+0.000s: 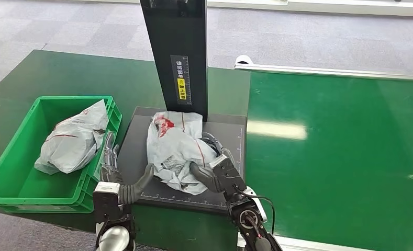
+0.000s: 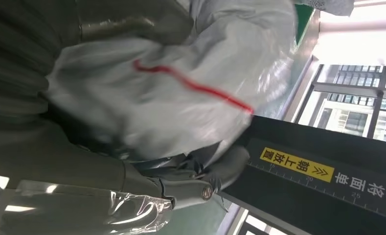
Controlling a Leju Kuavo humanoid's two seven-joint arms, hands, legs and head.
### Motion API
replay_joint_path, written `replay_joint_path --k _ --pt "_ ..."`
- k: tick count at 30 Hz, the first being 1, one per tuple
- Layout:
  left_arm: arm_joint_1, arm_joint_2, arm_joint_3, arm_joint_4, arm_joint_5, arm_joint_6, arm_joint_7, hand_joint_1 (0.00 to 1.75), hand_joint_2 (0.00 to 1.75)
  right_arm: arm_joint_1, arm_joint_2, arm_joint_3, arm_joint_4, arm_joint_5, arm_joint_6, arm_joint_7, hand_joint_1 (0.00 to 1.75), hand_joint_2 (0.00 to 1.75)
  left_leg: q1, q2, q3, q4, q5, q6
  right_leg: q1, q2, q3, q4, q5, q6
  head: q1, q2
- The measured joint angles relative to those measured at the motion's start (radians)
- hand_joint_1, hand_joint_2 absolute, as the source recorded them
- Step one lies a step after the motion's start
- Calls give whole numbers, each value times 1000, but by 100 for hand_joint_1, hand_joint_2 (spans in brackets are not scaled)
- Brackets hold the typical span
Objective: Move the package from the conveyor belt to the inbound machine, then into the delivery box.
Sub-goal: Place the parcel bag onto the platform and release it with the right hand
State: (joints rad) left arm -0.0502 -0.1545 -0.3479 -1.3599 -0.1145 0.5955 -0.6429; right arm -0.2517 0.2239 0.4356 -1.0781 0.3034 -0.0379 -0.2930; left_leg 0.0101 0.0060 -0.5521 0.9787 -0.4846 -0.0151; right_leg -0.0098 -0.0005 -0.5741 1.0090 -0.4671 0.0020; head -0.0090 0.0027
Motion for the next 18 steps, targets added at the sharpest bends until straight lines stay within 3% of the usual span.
replay_joint_path --k 4,9,18 --pt "2 0 1 -1 -7 0 2 0 175 -5 0 8 10 22 -2 -12 0 175 0 0 0 0 0 0 0 0 0 0 0 0 0 0" --pt "16 -1 8 -14 -52 -10 25 0 175 9 -2 20 -50 66 -58 -93 0 175 0 0 0 0 0 0 0 0 -1 0 0 0 0 0" --pt "-5 -21 -4 28 -93 -126 107 0 175 118 -14 -52 -441 -83 -334 -337 0 175 0 1 0 0 0 0 0 0 -1 0 0 0 0 0"
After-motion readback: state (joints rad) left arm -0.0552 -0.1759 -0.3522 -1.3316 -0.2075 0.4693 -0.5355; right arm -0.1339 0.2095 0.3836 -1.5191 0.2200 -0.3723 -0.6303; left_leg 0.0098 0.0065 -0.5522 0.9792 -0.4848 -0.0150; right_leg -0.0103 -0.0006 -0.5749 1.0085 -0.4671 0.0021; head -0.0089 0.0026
